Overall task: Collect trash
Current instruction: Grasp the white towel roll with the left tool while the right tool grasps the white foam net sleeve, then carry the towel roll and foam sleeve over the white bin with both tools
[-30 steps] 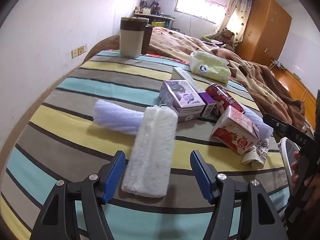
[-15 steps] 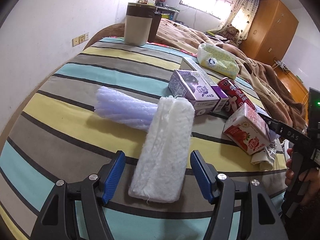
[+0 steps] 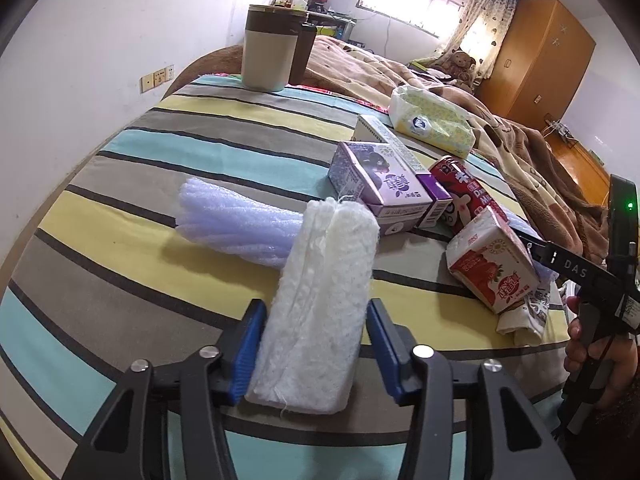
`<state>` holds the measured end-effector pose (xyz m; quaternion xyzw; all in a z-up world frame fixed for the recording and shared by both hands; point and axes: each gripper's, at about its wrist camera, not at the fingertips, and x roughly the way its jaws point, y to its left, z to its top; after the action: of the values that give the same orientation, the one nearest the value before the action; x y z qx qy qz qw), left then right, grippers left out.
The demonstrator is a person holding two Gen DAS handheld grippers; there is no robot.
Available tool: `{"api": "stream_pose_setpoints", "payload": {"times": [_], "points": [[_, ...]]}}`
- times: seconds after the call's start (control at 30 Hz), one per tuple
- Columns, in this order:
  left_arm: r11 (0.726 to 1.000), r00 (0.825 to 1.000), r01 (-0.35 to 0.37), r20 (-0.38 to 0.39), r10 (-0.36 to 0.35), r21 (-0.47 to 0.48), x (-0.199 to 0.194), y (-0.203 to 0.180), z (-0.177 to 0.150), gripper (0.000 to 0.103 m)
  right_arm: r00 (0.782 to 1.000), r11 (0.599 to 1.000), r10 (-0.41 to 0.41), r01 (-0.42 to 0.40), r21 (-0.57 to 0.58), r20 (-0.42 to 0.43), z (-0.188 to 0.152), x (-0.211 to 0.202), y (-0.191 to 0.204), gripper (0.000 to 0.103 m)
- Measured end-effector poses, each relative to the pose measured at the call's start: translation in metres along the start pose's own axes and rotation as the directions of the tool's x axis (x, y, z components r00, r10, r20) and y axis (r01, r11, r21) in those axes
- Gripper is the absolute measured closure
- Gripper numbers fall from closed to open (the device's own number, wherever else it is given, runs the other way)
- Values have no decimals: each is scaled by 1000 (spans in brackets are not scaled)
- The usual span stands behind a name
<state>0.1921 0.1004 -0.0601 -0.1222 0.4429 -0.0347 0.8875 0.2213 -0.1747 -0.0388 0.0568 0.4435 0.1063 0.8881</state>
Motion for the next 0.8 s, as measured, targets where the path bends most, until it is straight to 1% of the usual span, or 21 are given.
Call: {"api": "stream_pose_setpoints", "payload": {"times": [0.03,0.07,0.1,0.2,0.4,0.8], "points": [[1000,1000,0,3,0,3,-1,-1,0,57,1000,1000,-3,3,-6,-8,0,1,1,58],[1000,1000,-1,5,1,4,-1,-2,0,60,1000,1000,-4,4,-7,-13,-1,3,1,65],[1000,1000,-1,7,1,8,-2,-3,0,61,1000,1000,-8,8,-4,-17,-2,4,1,69],[1000,1000,-3,9,3,12,-3,-4,0,65,1000,1000,1,-1,-3,-18,-3,3,0,71],[1000,1000,3,19,-3,5,-6,-6,0,69,1000,1000,-5,5,-5,2,-4,-2,0,75],[1000,999,18,47,-19,3,-22,-10,-3,69,998,1000,-8,8,1,63,-9,-22,0,76]]}}
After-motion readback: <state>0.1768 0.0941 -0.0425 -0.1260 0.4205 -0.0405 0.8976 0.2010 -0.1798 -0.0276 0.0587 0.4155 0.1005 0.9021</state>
